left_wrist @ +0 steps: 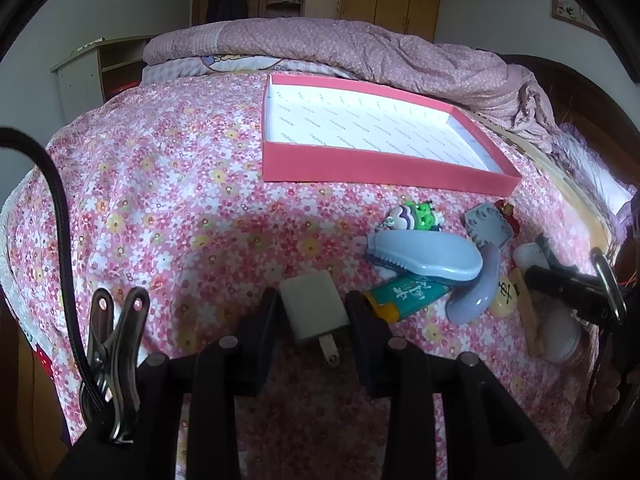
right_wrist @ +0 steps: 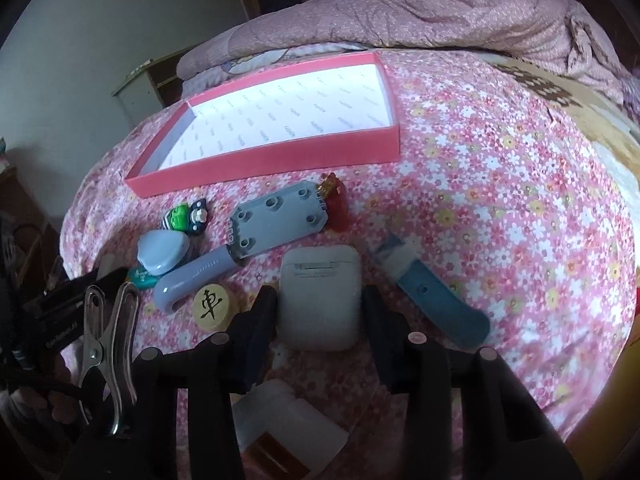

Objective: Organize rigid objects
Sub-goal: 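Grasp the white earbud case with the right tool and lift it, then lower the charger into the pink tray with the left tool while the right tool places the earbud case there, then open both tools and withdraw them from the tray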

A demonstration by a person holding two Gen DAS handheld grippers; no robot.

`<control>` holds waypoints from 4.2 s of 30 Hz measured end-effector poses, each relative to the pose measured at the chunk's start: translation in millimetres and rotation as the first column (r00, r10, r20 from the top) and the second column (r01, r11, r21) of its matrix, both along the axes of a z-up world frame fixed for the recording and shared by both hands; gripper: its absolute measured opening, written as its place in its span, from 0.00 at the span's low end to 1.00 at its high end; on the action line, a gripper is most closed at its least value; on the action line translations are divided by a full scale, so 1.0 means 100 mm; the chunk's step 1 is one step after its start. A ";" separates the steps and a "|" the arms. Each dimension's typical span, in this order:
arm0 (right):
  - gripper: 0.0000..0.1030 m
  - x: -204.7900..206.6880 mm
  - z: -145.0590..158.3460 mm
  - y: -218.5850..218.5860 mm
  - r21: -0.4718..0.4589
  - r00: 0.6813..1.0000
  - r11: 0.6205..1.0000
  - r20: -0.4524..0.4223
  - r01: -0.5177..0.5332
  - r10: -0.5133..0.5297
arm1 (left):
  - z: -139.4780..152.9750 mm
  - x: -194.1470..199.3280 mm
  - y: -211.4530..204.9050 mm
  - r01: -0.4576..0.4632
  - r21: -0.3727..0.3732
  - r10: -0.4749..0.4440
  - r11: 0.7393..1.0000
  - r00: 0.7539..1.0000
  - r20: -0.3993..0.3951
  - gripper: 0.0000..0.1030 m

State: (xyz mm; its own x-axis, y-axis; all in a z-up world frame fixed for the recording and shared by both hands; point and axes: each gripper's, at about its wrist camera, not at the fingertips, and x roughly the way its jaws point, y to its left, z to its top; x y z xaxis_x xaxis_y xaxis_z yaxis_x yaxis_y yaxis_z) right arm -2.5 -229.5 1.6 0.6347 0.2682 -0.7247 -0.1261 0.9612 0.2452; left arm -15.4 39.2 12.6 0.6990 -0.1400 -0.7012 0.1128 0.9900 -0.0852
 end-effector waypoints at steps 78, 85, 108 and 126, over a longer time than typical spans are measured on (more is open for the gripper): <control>0.43 1.13 0.28 0.18 -0.135 1.000 0.991 0.012 -0.018 0.020 | 0.28 1.33 -0.45 0.061 0.044 -0.059 0.997 0.996 -0.065 0.34; 0.43 1.09 0.27 0.19 -0.140 1.000 0.990 0.010 -0.001 0.002 | 0.27 1.30 -0.52 0.076 0.061 -0.072 0.995 0.996 -0.056 0.55; 0.59 0.88 0.51 0.13 -0.066 0.997 0.998 0.074 -0.008 0.013 | 0.49 1.01 -0.51 0.056 0.057 -0.056 0.997 0.998 -0.007 0.71; 0.59 0.09 0.48 -0.09 0.034 0.999 0.999 0.037 -0.040 0.038 | 0.54 0.36 -0.38 0.116 -0.008 -0.116 0.993 0.993 -0.020 0.71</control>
State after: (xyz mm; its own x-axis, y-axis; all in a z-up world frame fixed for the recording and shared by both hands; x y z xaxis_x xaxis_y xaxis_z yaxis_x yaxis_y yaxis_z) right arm 6.7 -238.1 49.9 0.6487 0.3181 -0.6914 -0.1726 0.9463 0.2734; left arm 20.9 0.9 66.2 0.6634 -0.2244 -0.7138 0.2250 0.9696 -0.0958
